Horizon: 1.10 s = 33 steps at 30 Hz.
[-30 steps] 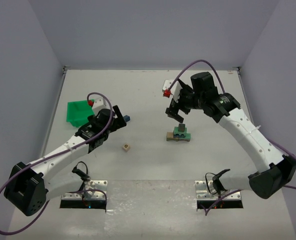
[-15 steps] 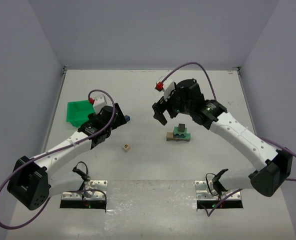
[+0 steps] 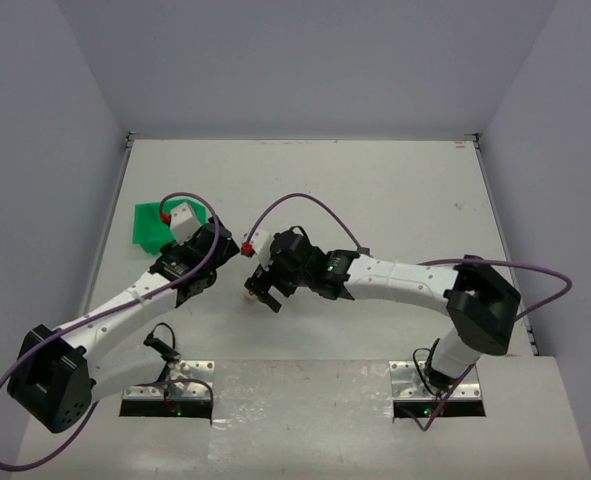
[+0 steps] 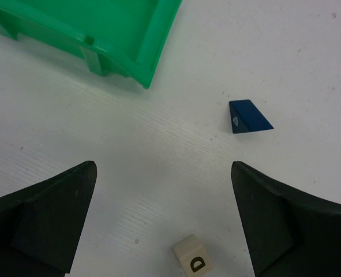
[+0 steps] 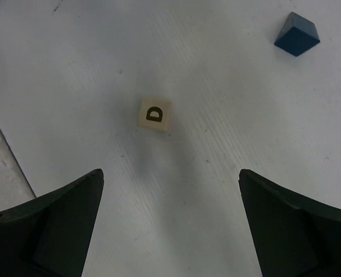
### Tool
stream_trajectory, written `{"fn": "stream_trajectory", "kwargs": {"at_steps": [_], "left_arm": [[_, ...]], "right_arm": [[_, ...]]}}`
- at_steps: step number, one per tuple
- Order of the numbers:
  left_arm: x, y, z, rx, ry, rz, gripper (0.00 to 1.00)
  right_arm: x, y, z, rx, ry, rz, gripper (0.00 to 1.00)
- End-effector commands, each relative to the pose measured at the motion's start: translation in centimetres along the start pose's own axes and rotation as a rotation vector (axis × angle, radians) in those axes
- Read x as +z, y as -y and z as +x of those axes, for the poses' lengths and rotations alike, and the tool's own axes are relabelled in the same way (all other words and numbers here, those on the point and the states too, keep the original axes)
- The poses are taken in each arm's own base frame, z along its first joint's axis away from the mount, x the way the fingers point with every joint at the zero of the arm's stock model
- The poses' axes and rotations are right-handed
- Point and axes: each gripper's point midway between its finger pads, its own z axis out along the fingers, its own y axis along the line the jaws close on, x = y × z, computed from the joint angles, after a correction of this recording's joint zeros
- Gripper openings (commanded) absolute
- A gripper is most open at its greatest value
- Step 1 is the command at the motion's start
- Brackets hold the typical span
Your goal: Build the wood block tower
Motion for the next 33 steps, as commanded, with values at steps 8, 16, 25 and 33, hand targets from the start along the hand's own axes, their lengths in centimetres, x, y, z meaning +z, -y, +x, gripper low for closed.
{"fn": "stream_trajectory", "kwargs": {"at_steps": [8,16,25,33], "left_arm": [[-1.4,-0.2,-0.4,-0.085,0.016,0.057,1.00],[-1.3,-0.6,0.4,-0.084,-0.004,0.047,1.00],[-1.3,-0.8,0.3,-0.086,0.000,0.045,1.00],[-1.4,-0.8,0.3,-0.086,0.003,0.045,1.00]], "right_arm": [[7.1,-0.1,-1.2,0.075,0.113,0.074,0.99],[9.6,-0.2,0.0,0.076,0.089,0.075,0.79],[9.7,-0.7,0.2,0.092,0.095,0.048,0.28],[7.7,0.1,-1.1,0.092,0.135,0.088,0.14]]}}
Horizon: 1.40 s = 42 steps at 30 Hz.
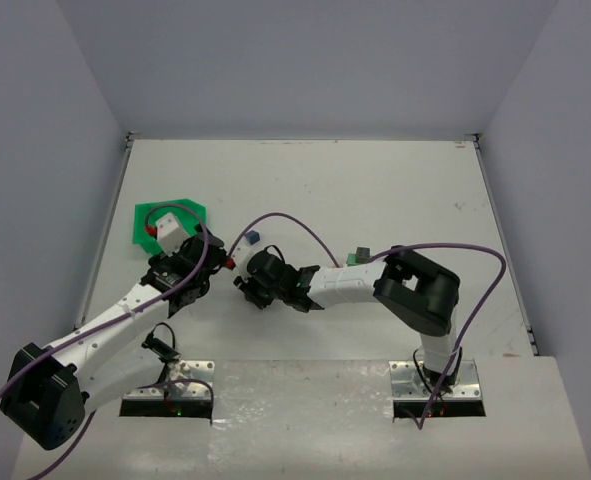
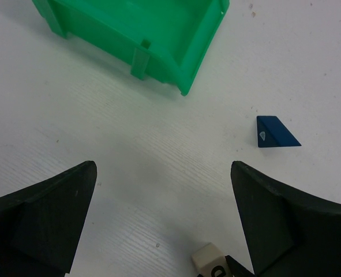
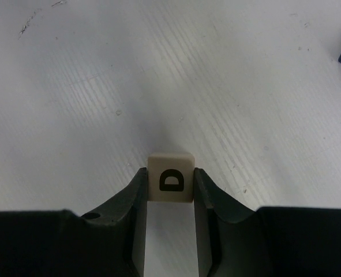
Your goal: Build the wood block tower
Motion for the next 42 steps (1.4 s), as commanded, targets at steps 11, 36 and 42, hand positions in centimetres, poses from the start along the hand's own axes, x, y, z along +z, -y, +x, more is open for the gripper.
{"fn": "stream_trajectory", "kwargs": {"at_steps": [11,36,42], "left_arm": [[-1.7,3.6,-0.5,-0.004,-0.041,0.185,1.00],[-5.7,17.3,1.3,0.246,-0.128,0.809,1.00],[-5.2,16.7,1.3,0.251,-0.118,0.775,1.00]], "right_arm": [[-10.0,5.7,-9.9,-0.066,0.311,0.078,0.13],[-28.7,19.9,-8.0,-0.180,0.330,0.369,0.13],[-29.8,20.1,-11.6,-0.306,0.308,0.242,0.10]]}}
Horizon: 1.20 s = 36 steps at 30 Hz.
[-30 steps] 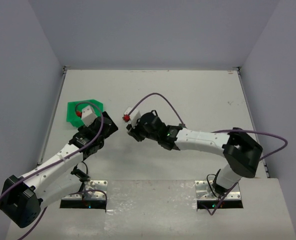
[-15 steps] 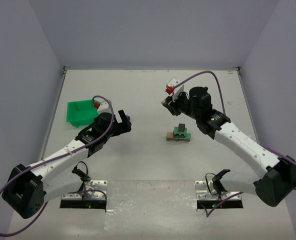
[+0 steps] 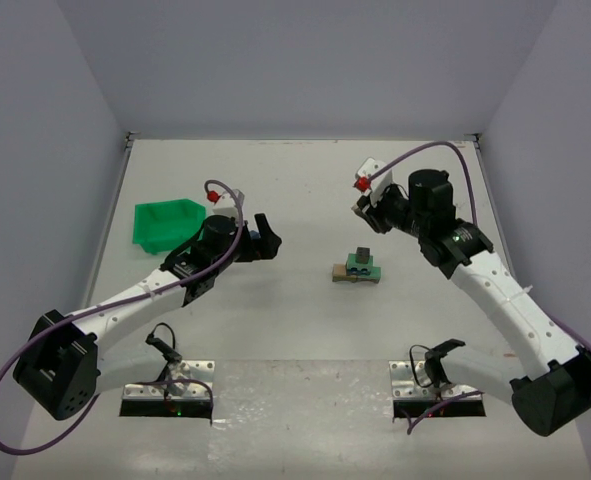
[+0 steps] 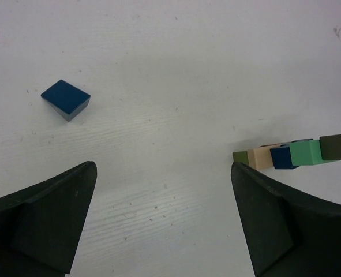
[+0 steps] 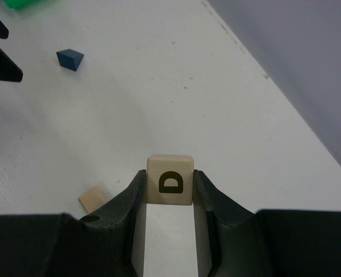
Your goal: Build the wood block tower
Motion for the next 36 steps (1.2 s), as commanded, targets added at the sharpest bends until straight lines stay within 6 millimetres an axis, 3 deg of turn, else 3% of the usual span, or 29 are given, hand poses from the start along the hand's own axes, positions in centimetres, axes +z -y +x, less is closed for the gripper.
{"fn": "stream_trajectory", "kwargs": {"at_steps": [1,6,11,18,25,36], "left_arm": [[-0.3,1.5,-2.6,0.019,0.075,0.036,1.00],[-0.3,1.1,-3.1,0.048,0.096,0.011,1.00],[-0.2,0.9,-3.1,0.079,0.086,0.004,1.00],[-0.2,0.7,-2.9,0.081,0.074,-0.010,1.00],[0.1,1.8,-3.4,0.100,0.081,0.038,1.00],[0.4,1.7,-3.3,0.129,0.083,0.043,1.00]], "right_arm": [[-0.9,-0.4,-4.7,-0.126,0.061,-0.164,0.09],[-1.3,-2.7,-1.5,-0.280,0.004,-0.318,0.08],[-2.6,-5.0,1.2,-0.304,-0.067,-0.467,0.08],[-2.8,-5.1,5.5,-0.283,-0.179,-0.479,0.10],[-2.3,-5.4,6.4,-0.245,-0.170,-0.512,0.11],[-0.8,-5.2,7.2,-0.221,-0.154,-0.551,0.11]]}}
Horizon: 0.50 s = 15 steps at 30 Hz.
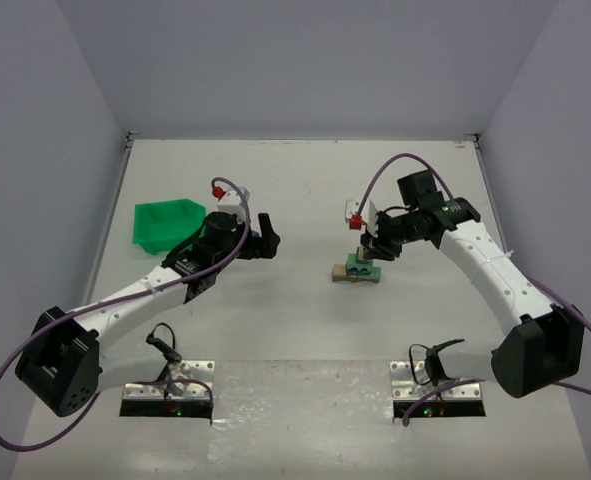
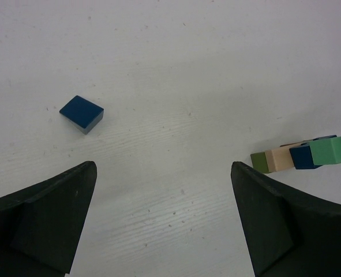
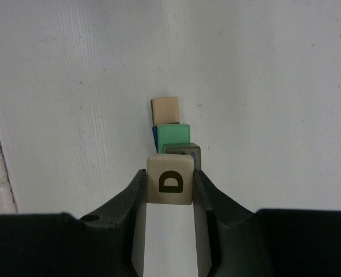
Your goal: Build the wood block tower
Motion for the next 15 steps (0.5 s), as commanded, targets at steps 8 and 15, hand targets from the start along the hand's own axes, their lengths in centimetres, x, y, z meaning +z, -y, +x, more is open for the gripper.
{"fn": "stream_trajectory", "kwargs": {"at_steps": [8,15], "left_arm": [[0.2,2.1,-2.8,0.040,0.074,0.074,1.00],[0.3,2.0,-2.7,0.055,0.073,0.069,1.00]], "right_arm": [[-0.6,1.7,-1.5,-0.067,0.105,0.038,0.13],[-0.2,2.2,-0.9,-0.073,0.097,0.041,0.15]]}}
